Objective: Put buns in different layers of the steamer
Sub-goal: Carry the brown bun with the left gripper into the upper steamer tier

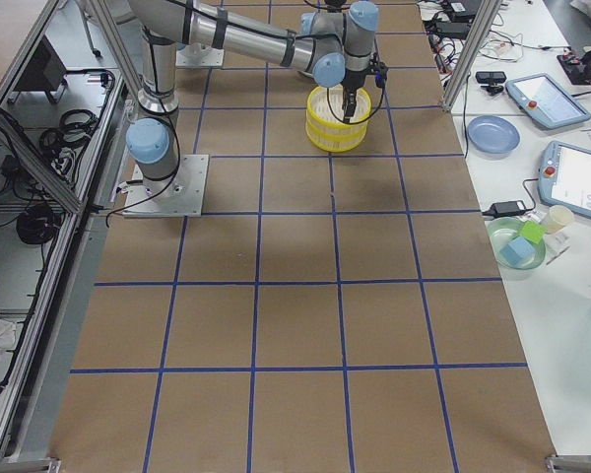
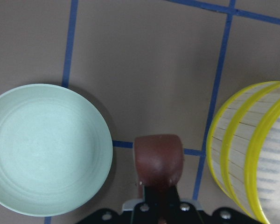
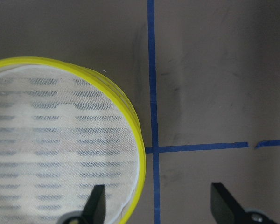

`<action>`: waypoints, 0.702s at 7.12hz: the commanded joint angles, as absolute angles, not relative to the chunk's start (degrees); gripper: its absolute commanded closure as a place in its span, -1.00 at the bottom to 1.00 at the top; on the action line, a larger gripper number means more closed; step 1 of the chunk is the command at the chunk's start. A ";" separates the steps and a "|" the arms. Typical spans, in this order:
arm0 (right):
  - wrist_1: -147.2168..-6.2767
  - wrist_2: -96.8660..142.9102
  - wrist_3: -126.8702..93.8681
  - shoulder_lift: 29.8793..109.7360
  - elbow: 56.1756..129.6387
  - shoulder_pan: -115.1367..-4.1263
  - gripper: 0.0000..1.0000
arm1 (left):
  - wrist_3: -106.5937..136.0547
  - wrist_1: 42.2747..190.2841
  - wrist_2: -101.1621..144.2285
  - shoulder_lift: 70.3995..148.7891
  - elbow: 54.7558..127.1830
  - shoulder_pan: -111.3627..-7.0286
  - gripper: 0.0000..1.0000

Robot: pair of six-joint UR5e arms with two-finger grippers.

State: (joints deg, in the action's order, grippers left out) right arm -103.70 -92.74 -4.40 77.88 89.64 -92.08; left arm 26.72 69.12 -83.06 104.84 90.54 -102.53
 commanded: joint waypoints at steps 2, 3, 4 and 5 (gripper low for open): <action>-92.93 -92.64 -2.91 85.16 85.01 -89.39 -1.00 | 44.50 62.97 -74.76 107.91 89.65 -108.44 1.00; -92.47 -92.64 -2.81 85.43 85.25 -89.47 -1.00 | 48.65 59.01 -73.32 110.02 89.74 -109.41 1.00; -92.29 -92.72 -2.81 85.60 85.60 -89.47 -1.00 | 50.52 58.19 -73.47 111.69 89.56 -111.60 1.00; -92.29 -92.72 -2.81 85.61 85.78 -89.47 -1.00 | 52.54 57.05 -73.39 112.75 89.56 -112.23 1.00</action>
